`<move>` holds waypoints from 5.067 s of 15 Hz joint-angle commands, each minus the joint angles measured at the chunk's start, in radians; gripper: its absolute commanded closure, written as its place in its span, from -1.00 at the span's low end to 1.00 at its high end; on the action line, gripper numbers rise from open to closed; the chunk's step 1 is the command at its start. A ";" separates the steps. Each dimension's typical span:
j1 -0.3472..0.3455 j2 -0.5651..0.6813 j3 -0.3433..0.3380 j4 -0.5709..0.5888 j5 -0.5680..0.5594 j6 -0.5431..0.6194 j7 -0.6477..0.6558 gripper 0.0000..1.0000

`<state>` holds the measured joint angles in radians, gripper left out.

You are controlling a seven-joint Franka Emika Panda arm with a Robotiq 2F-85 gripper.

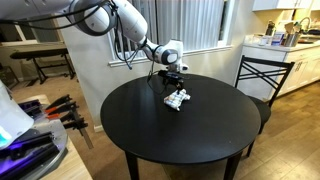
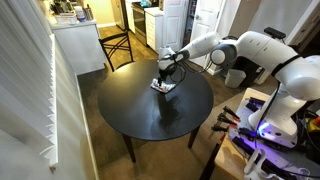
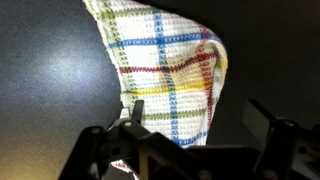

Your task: Use the towel to clean the table

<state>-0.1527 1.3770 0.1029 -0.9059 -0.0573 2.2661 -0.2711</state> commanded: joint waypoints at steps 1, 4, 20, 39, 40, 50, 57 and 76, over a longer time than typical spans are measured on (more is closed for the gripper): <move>0.000 0.000 0.000 0.000 0.000 0.000 0.000 -1.00; 0.004 0.090 0.000 0.087 0.044 0.031 0.001 -1.00; 0.001 0.122 0.012 0.019 0.083 0.186 -0.026 0.47; 0.120 0.120 0.116 0.032 0.072 0.012 -0.313 0.95; 0.112 0.120 0.112 0.033 0.075 0.010 -0.315 0.94; -0.128 0.120 0.001 0.010 0.144 0.167 -0.193 0.94; -0.233 0.120 -0.071 -0.024 0.154 0.254 -0.025 0.94; 0.231 0.119 0.060 0.001 -0.005 0.052 -0.248 0.94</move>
<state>0.0716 1.4958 0.1307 -0.8956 -0.0395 2.3675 -0.4123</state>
